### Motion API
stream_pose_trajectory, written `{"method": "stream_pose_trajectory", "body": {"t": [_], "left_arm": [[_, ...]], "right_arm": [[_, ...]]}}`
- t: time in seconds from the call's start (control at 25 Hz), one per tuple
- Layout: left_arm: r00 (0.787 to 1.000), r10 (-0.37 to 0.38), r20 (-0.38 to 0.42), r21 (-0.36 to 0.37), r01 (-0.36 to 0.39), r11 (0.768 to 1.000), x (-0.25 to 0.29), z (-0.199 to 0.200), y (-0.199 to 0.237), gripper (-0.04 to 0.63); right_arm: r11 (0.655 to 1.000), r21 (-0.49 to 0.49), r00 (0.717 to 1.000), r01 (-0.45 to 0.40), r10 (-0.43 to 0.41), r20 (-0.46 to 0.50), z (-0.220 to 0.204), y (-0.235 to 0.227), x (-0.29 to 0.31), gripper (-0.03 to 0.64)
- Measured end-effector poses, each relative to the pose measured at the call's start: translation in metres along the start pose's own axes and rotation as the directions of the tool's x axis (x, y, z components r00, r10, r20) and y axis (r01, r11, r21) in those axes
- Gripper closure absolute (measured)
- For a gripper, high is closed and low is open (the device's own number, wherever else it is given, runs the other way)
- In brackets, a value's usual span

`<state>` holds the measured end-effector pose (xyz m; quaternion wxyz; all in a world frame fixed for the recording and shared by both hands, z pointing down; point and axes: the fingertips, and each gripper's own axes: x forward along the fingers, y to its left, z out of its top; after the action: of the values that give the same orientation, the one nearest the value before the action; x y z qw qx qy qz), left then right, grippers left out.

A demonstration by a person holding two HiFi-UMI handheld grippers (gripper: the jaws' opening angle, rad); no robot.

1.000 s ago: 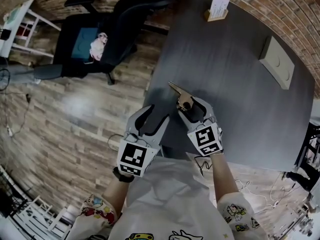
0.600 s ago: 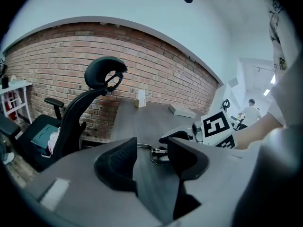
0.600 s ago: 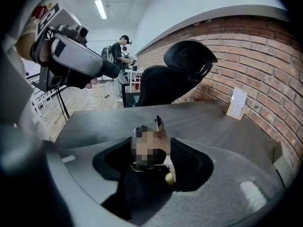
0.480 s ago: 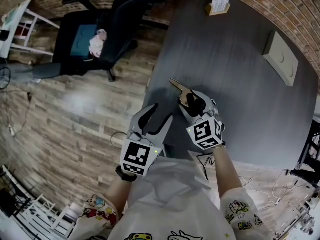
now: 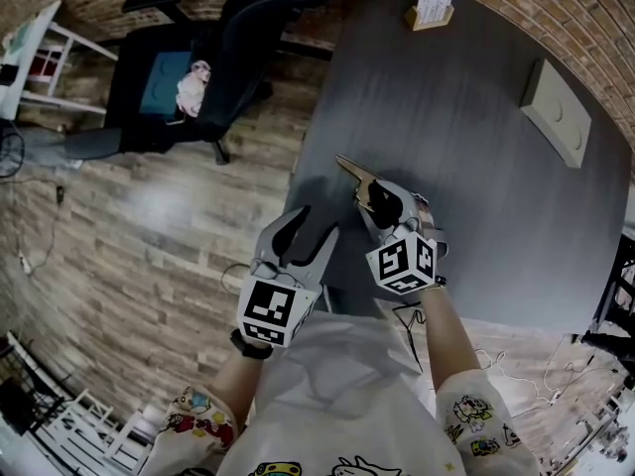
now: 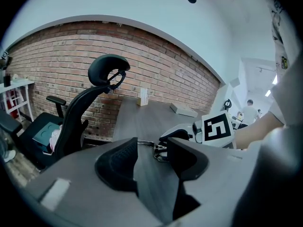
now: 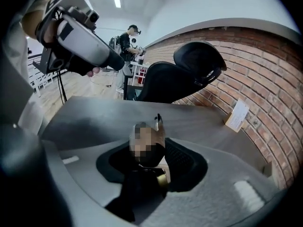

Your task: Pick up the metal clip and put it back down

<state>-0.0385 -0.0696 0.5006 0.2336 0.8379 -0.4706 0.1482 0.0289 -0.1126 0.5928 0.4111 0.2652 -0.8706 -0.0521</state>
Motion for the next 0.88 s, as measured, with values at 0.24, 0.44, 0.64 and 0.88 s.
{"method": "stream_pose_trajectory", "body": {"t": [0.24,0.44,0.64,0.88], "left_arm": [[1.0,0.008,0.009,0.0,-0.008,1.0,-0.003,0.001,0.003,0.4],[1.0,0.011,0.008,-0.01,-0.011,1.0,-0.005,0.0,0.003,0.402],[1.0,0.019,0.014,-0.008,-0.019,1.0,-0.011,-0.001,0.008,0.402],[0.999,0.029,0.03,-0.005,-0.029,1.0,-0.013,0.006,0.014,0.403]], "right_arm": [[0.998,-0.051,0.999,0.034,-0.035,-0.016,0.002,-0.005,-0.001,0.492],[0.996,-0.071,0.999,0.049,-0.05,-0.011,0.003,-0.007,-0.002,0.509],[0.995,-0.088,0.999,0.044,-0.046,-0.02,0.003,-0.005,-0.004,0.512],[0.995,-0.079,0.998,0.058,-0.06,-0.013,0.006,-0.012,-0.01,0.52]]}}
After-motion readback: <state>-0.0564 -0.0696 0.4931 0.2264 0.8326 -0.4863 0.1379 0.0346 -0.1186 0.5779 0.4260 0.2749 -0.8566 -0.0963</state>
